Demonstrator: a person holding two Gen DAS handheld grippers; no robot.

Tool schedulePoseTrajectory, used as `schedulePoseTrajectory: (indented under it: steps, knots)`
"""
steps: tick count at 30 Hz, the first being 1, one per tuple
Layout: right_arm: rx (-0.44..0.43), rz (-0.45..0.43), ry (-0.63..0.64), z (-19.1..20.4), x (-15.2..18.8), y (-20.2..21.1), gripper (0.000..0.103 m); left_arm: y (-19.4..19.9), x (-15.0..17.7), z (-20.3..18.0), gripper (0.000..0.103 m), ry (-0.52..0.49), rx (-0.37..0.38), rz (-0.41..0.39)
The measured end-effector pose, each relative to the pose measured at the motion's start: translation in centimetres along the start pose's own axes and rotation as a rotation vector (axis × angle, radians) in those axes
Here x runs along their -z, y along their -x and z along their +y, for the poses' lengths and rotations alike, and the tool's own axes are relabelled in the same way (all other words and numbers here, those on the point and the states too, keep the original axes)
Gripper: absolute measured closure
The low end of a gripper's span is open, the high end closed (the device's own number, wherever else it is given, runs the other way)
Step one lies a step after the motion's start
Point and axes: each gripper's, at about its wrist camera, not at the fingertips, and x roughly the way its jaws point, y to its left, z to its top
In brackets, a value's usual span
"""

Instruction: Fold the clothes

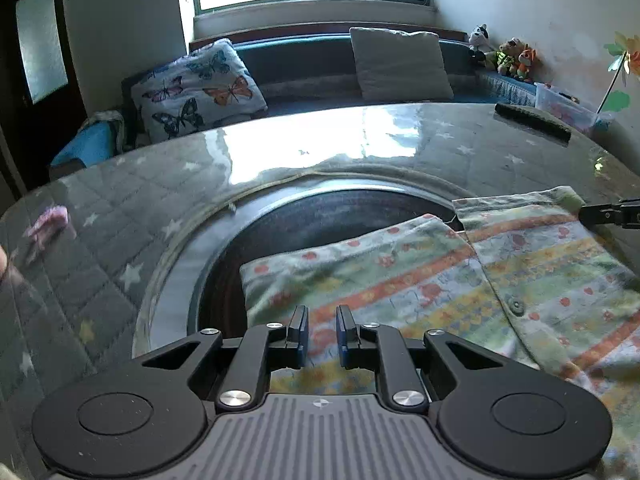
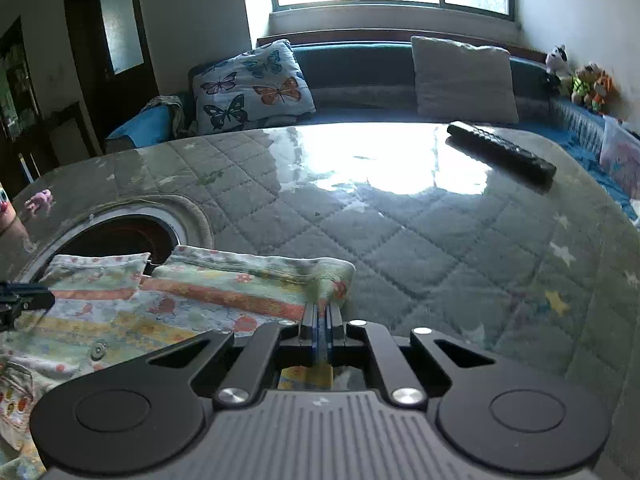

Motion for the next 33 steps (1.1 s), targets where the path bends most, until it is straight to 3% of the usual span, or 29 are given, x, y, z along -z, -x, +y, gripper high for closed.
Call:
schedulePoseTrajectory:
  steps: [4, 9, 14, 20, 22, 33]
  knots:
    - [0.011, -0.011, 0.033, 0.2, -0.1, -0.6, 0.097, -1.3, -0.6, 0.2, 0.087, -0.008, -0.01, -0.023]
    - [0.03, -0.025, 0.098, 0.7, -0.1, 0.3, 0.086, -2.3, -1.6, 0.8, 0.086, -0.004, -0.025, -0.022]
    - [-0.062, -0.027, 0.178, 2.9, 1.0, 3.9, 0.086, -1.5, -1.6, 0.4, 0.087, -0.013, -0.03, -0.006]
    - [-0.228, 0.026, 0.29, 7.2, 4.8, 7.9, 0.085, 2.3, -0.1, -2.3, 0.086, -0.076, 0.041, -0.022]
    - [-0.266, 0.044, 0.323, 8.5, 6.2, 8.8, 0.08, 3.6, 0.7, -3.4, 0.086, -0.096, 0.081, -0.025]
    - [-0.293, 0.064, 0.442, 12.1, 12.2, 14.5, 0.075, 9.0, 6.7, -7.5, 0.086, -0.202, 0.201, -0.05]
